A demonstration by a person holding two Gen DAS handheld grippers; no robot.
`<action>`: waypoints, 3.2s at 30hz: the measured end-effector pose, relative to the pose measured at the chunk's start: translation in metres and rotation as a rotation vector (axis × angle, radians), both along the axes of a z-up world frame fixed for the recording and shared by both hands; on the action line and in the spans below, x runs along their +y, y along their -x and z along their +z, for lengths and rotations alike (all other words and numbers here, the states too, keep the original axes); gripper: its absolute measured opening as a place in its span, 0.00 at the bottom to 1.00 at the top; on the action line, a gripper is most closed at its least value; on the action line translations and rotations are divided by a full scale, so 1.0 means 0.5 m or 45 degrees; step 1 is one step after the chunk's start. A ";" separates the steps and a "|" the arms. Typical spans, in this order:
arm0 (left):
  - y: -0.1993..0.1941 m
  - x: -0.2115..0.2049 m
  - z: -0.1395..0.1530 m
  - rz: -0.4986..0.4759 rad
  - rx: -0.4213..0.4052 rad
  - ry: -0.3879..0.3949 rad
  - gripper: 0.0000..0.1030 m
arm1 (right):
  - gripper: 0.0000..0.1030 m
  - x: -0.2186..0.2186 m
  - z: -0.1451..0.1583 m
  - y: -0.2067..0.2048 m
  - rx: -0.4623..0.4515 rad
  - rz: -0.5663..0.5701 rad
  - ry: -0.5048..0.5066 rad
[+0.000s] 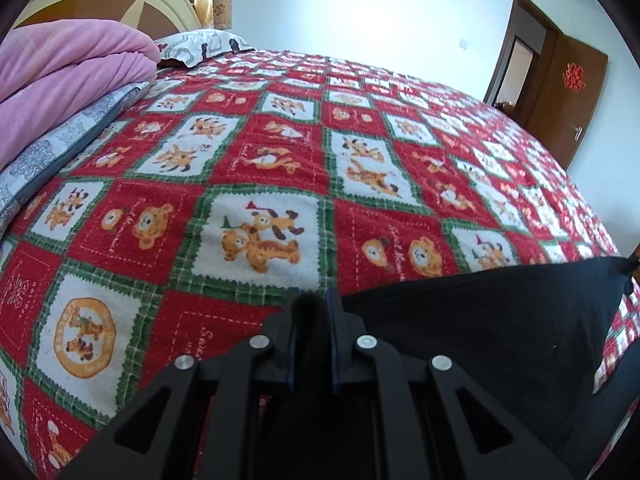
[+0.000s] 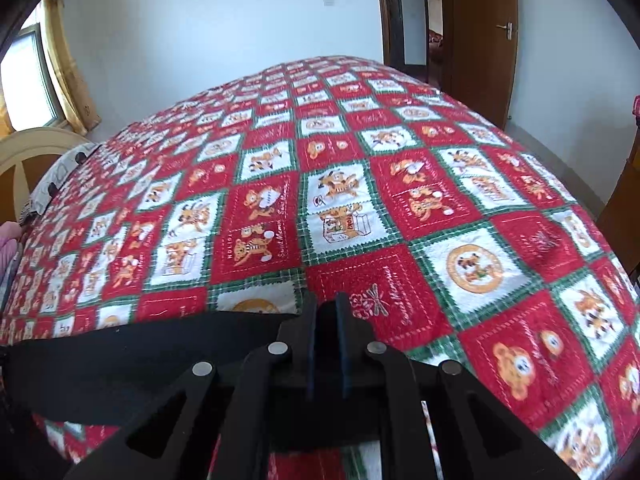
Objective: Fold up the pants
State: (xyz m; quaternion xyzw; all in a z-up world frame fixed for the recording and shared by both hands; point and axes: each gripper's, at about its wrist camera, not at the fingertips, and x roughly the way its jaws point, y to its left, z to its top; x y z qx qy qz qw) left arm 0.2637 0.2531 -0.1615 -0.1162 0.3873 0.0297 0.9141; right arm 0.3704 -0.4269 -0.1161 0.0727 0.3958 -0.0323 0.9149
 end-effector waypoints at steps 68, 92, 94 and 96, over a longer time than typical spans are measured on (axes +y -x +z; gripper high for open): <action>0.093 0.006 0.085 -0.103 -0.158 0.088 0.08 | 0.08 -0.077 -0.034 0.513 -0.216 -0.101 -0.205; 0.400 -0.003 0.049 -0.281 -0.423 0.152 0.08 | 0.08 -0.138 -0.023 0.593 -0.304 -0.243 -0.279; 0.413 -0.011 0.037 -0.296 -0.416 0.113 0.08 | 0.08 -0.147 -0.029 0.602 -0.304 -0.260 -0.294; 0.423 -0.017 0.021 -0.310 -0.400 0.086 0.08 | 0.08 -0.151 -0.035 0.606 -0.299 -0.266 -0.290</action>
